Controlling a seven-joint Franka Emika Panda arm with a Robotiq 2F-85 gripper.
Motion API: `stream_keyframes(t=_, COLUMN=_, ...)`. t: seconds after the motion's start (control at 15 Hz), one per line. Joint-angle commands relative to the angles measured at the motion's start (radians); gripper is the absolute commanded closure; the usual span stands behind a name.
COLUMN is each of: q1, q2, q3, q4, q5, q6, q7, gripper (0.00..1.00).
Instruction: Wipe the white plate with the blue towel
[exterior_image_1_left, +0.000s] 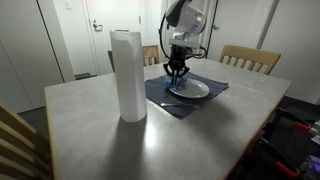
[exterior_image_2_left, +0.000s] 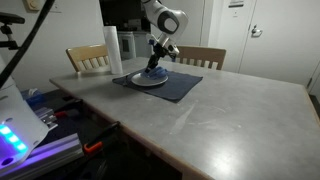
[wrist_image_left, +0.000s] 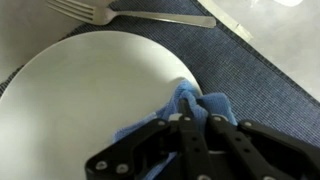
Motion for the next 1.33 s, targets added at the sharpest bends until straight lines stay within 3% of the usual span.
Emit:
stream_keyframes(t=0.0, q1=-0.014, q2=-0.040, q3=0.022, q4=-0.002, q5=0.019, q6=0.031, q7=-0.069, gripper=0.98)
stream_keyframes(t=0.33, q1=-0.010, q2=-0.066, q3=0.057, q4=0.048, q5=0.021, q6=0.029, q7=-0.149, gripper=0.98)
stream_keyframes(t=0.8, q1=-0.007, q2=0.000, q3=0.143, q4=0.107, q5=0.043, q6=-0.077, q7=-0.282, gripper=0.98)
stream_keyframes(t=1.27, q1=0.071, q2=0.129, q3=0.100, q4=0.153, q5=-0.101, q6=-0.072, q7=-0.238, gripper=0.98)
